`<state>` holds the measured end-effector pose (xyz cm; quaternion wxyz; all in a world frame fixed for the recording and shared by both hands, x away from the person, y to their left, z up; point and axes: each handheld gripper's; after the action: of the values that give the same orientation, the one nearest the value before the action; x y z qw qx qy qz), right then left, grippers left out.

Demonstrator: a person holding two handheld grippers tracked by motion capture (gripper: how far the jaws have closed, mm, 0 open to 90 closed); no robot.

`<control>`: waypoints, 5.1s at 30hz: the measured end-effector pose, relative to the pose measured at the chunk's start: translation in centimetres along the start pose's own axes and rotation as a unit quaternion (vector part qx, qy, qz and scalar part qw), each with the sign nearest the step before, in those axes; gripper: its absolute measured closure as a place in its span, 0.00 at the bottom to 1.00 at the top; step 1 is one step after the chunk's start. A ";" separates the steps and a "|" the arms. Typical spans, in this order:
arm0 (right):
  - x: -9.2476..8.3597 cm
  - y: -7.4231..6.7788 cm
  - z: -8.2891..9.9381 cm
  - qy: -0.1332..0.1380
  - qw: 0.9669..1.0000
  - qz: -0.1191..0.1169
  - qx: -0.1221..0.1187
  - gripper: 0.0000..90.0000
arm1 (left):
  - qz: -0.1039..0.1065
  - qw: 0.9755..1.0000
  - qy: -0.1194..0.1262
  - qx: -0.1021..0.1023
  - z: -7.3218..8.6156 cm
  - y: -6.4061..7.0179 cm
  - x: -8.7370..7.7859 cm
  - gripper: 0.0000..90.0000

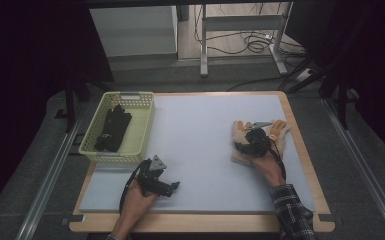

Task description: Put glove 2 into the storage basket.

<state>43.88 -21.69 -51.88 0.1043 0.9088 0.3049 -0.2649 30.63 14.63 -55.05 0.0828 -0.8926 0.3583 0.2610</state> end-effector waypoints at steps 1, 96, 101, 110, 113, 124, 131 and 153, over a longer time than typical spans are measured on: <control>0.0 -0.1 0.0 0.000 1.000 0.001 0.001 0.60 | 0.000 1.000 0.000 0.000 0.0 0.0 0.0 0.01; -8.0 4.4 0.8 0.059 0.995 0.072 0.031 0.56 | 0.001 1.000 -0.001 0.000 0.0 0.0 0.0 0.01; -7.8 7.4 1.7 0.051 0.993 0.092 0.046 0.50 | 0.001 1.000 0.000 0.000 0.0 0.0 0.0 0.01; -5.3 8.4 3.8 0.039 0.995 0.091 0.007 0.40 | 0.001 1.000 -0.001 0.000 0.0 0.0 0.0 0.01; -5.1 8.5 3.7 0.038 0.996 0.074 0.011 0.54 | 0.001 1.000 -0.001 0.000 0.0 0.0 0.0 0.01; -6.6 7.4 2.9 0.036 0.996 0.069 0.037 0.72 | 0.001 1.000 -0.001 0.000 0.0 0.0 0.0 0.01; -8.5 4.5 2.1 0.071 0.996 0.027 0.039 0.73 | 0.000 1.000 -0.001 0.000 0.0 0.0 0.0 0.01; -9.7 -8.4 -2.3 0.106 0.986 -0.128 0.007 0.72 | 0.000 1.000 0.000 -0.001 0.0 0.0 0.0 0.01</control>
<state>33.24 -19.06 -44.89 0.0303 0.8857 0.4266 -0.1807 30.63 14.62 -55.07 0.0818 -0.8928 0.3579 0.2609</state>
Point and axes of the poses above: each handheld gripper's, and its own axes: x roughly forward along the jaws, z roughly out of its underside, y roughly to its right, and after that the axes turned 14 degrees about y, right-handed
